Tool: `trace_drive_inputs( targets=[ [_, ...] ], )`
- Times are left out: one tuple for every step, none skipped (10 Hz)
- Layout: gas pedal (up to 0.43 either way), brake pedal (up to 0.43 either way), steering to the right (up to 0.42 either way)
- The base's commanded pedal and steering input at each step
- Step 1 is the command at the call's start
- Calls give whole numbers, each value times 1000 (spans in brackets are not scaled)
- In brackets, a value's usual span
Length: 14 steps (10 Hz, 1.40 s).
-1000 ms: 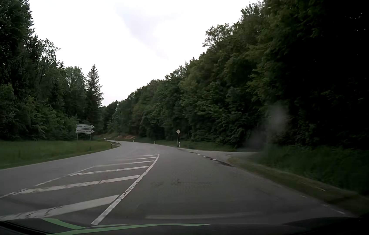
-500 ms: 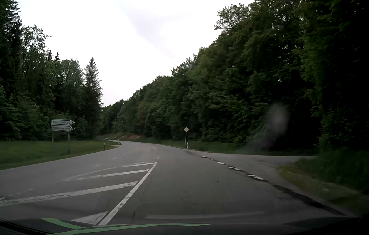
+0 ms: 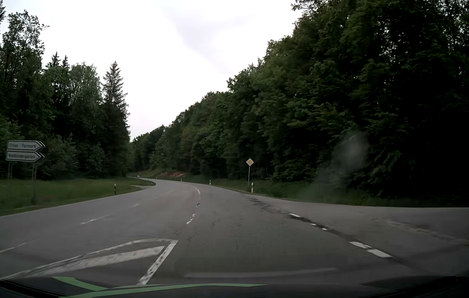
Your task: Follow the waypoints while adhering to traffic rules and regulations
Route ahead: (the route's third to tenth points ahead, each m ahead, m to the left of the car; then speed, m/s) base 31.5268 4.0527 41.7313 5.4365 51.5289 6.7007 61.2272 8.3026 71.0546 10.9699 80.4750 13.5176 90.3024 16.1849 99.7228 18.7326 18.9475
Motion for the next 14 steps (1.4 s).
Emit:
trace_drive_inputs(
  targets=[
    [87, 0, -16],
    [87, 0, -16],
    [87, 0, -16],
    [98, 0, -16],
    [98, 0, -16],
    [98, 0, -16],
    [110, 0, -16],
    [118, 0, -16],
    [118, 0, -16],
    [118, 0, -16],
    [118, 0, -16],
    [118, 0, -16],
    [130, 0, -16],
    [130, 0, -16]
  ],
)
